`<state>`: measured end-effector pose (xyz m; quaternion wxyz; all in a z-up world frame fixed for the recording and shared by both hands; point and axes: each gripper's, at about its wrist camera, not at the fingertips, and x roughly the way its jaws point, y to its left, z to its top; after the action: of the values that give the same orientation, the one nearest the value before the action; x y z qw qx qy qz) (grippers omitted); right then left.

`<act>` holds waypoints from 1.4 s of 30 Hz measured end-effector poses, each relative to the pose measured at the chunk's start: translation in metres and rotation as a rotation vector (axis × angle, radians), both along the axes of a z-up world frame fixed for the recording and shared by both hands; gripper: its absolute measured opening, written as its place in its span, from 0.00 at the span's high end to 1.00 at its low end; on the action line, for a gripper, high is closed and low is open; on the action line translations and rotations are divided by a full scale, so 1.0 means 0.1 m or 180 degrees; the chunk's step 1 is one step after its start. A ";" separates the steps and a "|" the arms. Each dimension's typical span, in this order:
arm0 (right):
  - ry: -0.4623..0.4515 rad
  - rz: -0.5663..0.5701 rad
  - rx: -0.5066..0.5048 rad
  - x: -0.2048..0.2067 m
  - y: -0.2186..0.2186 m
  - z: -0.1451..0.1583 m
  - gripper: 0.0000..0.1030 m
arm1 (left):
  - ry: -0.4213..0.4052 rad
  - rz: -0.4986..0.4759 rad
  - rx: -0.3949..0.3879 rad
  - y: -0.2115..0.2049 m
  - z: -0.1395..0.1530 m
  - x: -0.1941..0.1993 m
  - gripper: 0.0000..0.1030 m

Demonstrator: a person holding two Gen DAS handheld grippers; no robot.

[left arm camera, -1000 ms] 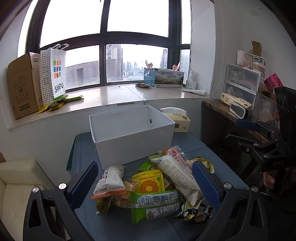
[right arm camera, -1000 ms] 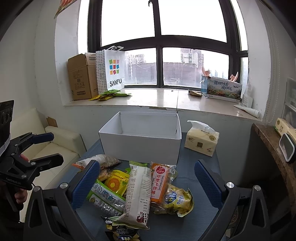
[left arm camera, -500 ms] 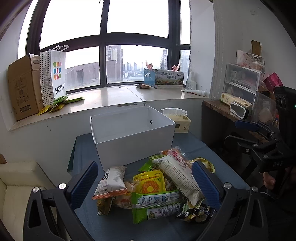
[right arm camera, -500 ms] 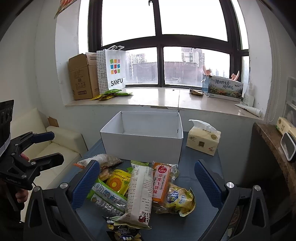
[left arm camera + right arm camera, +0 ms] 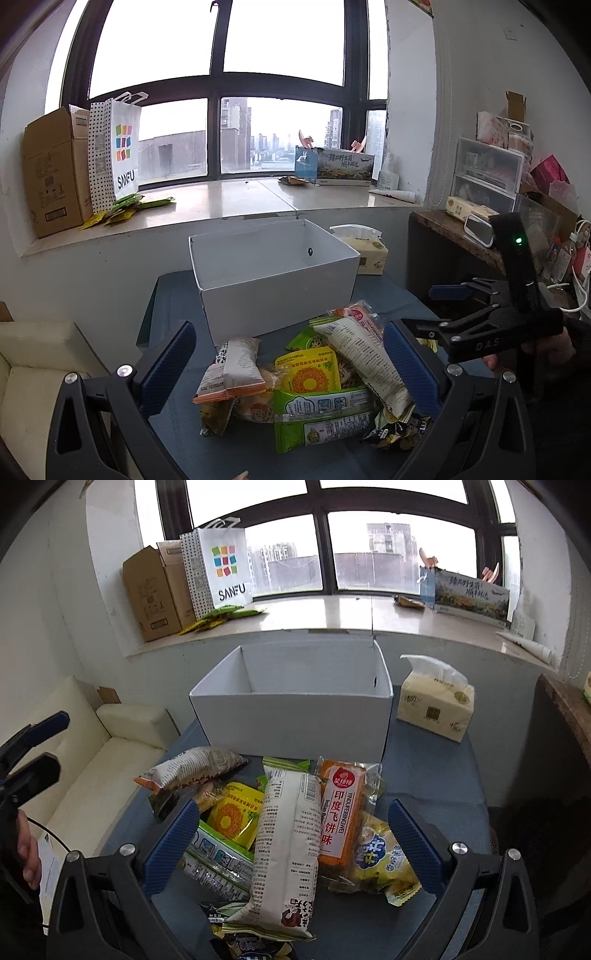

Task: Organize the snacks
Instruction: 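Grasp the long white snack bag with the right tool while the left tool grasps a white bag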

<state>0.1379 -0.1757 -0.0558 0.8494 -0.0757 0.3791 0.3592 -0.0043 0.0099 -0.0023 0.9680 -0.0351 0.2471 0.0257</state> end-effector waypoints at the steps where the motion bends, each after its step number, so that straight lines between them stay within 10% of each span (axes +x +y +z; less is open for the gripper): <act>1: 0.0079 0.0014 -0.0040 0.05 0.04 -0.08 0.00 | -0.0014 0.0012 0.0011 0.01 -0.02 0.00 0.00; 8: 0.0713 -0.0030 -0.0347 0.23 0.25 -0.65 0.02 | 0.0144 0.0022 -0.0294 0.20 -0.14 0.06 0.00; 13: 0.0966 -0.0007 -0.0458 0.27 0.31 -0.93 0.64 | 0.0264 0.0031 -0.0402 0.28 -0.21 0.06 0.00; 24: 0.0415 -0.0158 0.0289 0.11 -0.30 -0.16 0.68 | 0.0671 -0.0036 -0.0494 0.50 -0.44 0.38 0.00; 30: 0.0084 -0.0264 0.0505 -0.04 -0.50 0.24 0.68 | 0.1363 0.0110 -0.0884 0.84 -0.83 1.01 0.00; 39: -0.0012 -0.0223 0.0464 -0.10 -0.51 0.29 0.68 | 0.2328 0.0109 -0.0698 0.96 -1.41 1.72 0.01; 41: 0.0026 -0.0207 0.0467 -0.09 -0.51 0.25 0.68 | 0.2365 0.0068 -0.0633 0.94 -1.45 1.74 0.16; 42: 0.0037 -0.0208 0.0462 -0.09 -0.51 0.24 0.68 | 0.2344 0.0051 -0.0653 0.94 -1.46 1.73 0.39</act>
<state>0.1292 -0.2262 -0.0317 0.8617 0.0006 0.3592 0.3583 0.1686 0.1038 -0.1481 0.8056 -0.1221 0.5794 0.0193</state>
